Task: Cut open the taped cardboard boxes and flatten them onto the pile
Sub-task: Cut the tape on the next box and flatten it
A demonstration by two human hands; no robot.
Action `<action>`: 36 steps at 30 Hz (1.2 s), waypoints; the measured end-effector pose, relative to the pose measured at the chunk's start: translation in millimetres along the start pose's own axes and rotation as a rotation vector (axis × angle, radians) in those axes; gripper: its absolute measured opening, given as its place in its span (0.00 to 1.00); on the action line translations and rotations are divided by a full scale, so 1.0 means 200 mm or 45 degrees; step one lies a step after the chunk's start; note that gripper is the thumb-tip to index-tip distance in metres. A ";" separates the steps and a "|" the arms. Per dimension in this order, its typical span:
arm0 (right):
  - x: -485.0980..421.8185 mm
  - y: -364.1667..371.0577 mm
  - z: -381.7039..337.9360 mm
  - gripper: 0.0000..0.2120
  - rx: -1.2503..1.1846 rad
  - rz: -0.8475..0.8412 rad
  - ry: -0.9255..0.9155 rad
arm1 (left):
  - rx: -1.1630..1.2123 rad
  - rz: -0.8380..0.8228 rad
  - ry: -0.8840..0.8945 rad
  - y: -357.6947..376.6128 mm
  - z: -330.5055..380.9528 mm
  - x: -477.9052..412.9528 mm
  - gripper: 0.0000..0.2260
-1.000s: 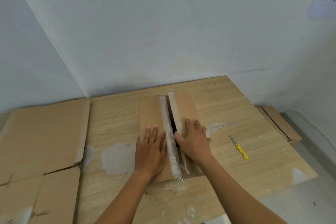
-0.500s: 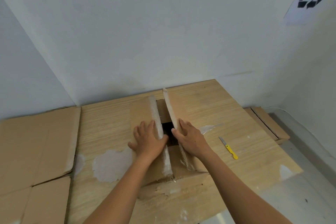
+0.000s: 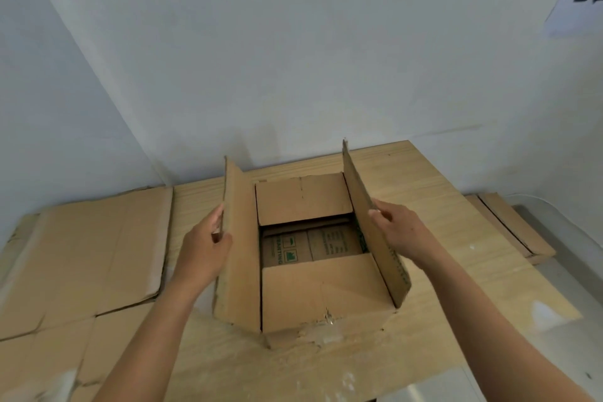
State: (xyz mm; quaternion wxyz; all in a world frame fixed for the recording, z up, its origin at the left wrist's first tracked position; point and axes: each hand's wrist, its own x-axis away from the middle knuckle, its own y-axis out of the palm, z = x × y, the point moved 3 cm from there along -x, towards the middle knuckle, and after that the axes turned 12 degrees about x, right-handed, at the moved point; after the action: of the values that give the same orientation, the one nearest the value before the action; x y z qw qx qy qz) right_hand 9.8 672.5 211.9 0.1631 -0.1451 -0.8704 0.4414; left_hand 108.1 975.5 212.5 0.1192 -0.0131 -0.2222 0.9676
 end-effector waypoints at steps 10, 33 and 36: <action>-0.03 -0.04 0.20 0.22 0.787 0.224 0.261 | -1.232 -0.187 -0.118 0.10 -0.13 -0.01 0.22; -0.22 0.41 0.28 0.25 0.358 -0.021 0.112 | -0.807 -0.416 -0.119 0.45 -0.35 -0.11 0.31; -0.24 0.41 0.29 0.25 0.320 -0.007 0.092 | -0.856 -0.422 -0.036 0.47 -0.30 -0.22 0.30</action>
State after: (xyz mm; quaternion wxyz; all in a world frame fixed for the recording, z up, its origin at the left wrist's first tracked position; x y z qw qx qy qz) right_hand 37.7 657.5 105.8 0.2124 -0.1370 -0.8022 0.5409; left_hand 133.7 908.4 116.6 0.2601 -0.0020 -0.5283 0.8082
